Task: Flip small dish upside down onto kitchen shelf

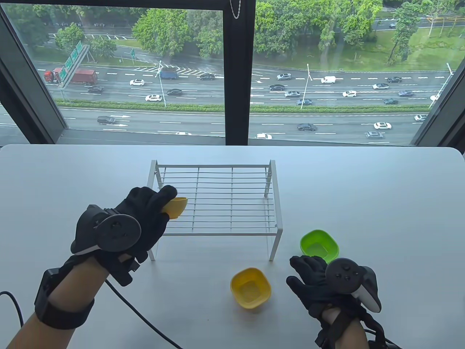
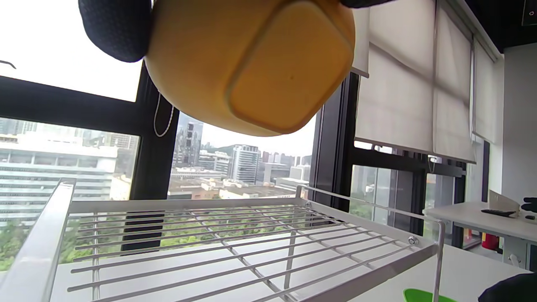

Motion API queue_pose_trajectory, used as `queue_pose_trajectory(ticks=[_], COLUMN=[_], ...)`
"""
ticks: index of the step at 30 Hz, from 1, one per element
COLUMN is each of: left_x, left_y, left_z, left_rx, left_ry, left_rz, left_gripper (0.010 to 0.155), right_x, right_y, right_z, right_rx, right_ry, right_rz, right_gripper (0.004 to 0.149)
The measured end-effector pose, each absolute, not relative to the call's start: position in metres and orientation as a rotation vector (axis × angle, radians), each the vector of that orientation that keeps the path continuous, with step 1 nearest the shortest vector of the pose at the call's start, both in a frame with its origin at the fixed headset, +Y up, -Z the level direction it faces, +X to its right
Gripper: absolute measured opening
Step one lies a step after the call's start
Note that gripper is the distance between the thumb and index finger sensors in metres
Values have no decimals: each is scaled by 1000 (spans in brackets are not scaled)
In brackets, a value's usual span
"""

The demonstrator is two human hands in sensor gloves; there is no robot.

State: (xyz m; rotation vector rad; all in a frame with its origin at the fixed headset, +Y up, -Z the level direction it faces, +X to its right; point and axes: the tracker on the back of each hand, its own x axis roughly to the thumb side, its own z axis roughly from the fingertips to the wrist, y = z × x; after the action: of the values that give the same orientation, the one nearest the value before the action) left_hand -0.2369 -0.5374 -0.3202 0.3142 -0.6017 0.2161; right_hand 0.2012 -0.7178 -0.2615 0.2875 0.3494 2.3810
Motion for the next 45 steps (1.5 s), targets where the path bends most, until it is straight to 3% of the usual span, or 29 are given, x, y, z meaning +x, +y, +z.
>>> queue_pose_trajectory(ticks=[13, 24, 35, 45], left_x=[-233, -228, -236, -225], left_y=[-524, -535, -540, -554], left_z=[-355, -365, -391, -421], left_rx=[246, 255, 165, 19], left_ry=[-503, -516, -412, -436], left_rz=[152, 118, 181, 221], left_gripper=[84, 79, 77, 75], right_x=[206, 207, 207, 206], right_y=[-715, -714, -712, -711], right_z=[-264, -263, -263, -263], right_rx=[286, 290, 301, 306], right_ry=[329, 319, 314, 316], right_rz=[2366, 2358, 2352, 2332], right_gripper=[75, 75, 75, 75])
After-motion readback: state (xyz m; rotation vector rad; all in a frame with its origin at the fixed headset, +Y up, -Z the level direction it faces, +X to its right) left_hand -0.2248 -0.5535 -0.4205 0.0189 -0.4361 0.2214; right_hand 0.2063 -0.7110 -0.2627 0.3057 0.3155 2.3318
